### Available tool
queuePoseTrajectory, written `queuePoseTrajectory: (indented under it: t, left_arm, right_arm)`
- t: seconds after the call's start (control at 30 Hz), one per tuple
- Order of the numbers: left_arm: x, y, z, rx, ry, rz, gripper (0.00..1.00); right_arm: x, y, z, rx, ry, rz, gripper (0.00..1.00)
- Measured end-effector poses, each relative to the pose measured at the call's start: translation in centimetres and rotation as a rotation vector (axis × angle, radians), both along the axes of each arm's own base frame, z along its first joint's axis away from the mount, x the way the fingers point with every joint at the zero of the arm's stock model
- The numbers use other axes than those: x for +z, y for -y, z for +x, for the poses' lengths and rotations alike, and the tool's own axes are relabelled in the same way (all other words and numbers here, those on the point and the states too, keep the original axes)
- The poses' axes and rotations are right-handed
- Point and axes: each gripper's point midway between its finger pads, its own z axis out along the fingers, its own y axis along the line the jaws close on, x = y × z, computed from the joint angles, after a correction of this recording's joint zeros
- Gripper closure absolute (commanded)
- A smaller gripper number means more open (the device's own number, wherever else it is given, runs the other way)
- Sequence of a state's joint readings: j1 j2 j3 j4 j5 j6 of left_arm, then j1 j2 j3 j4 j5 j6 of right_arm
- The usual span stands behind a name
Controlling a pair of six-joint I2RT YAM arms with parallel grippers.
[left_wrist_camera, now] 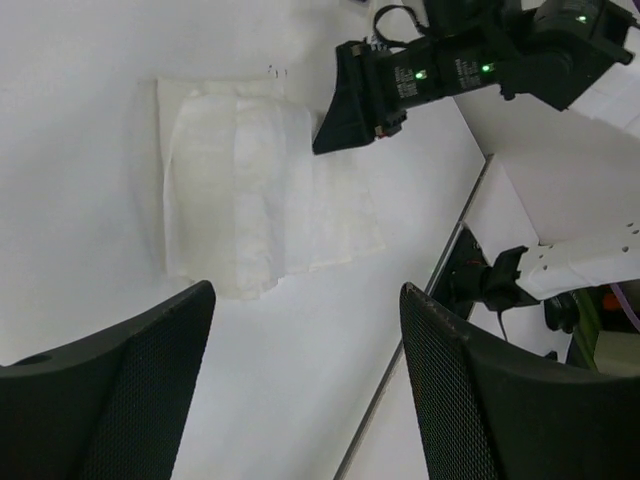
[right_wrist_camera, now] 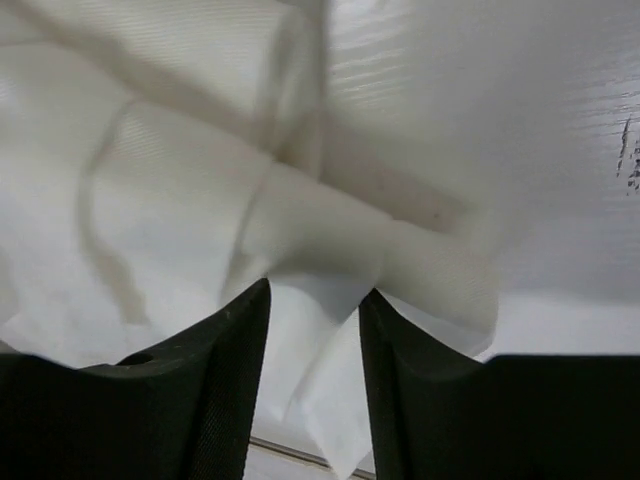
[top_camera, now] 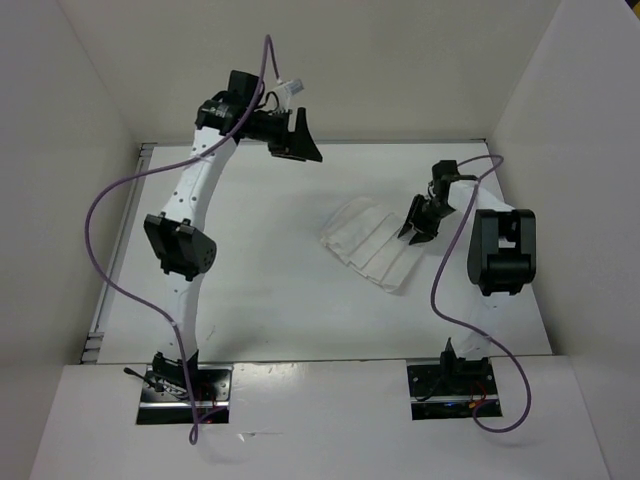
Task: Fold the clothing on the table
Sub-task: Fold the skirt
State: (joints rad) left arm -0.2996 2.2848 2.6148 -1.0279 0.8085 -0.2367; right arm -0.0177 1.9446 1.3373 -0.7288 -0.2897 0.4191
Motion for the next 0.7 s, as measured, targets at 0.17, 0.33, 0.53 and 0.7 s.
queuePoseTrajectory:
  t: [0.17, 0.33, 0.53, 0.7]
  left_arm:
    - [3.2, -5.1, -0.7, 0.086, 0.038, -0.018, 0.18]
    - [4.8, -9.5, -3.9, 0.192, 0.097, 0.012, 0.15]
    - [2.4, -11.2, -9.1, 0.257, 0.125, 0.094, 0.12]
    - [-3.3, -13.6, -10.5, 0.354, 0.065, 0.225, 0.05]
  right_arm:
    - [9.5, -0.3, 1.9, 0.056, 0.265, 0.009, 0.44]
    - [20.7, -0.2, 0.7, 0.077, 0.590, -0.019, 0.43]
    - [20.3, 3.2, -2.7, -0.026, 0.583, -0.112, 0.30]
    - [19.1, 7.1, -5.6, -0.171, 0.536, -0.263, 0.21]
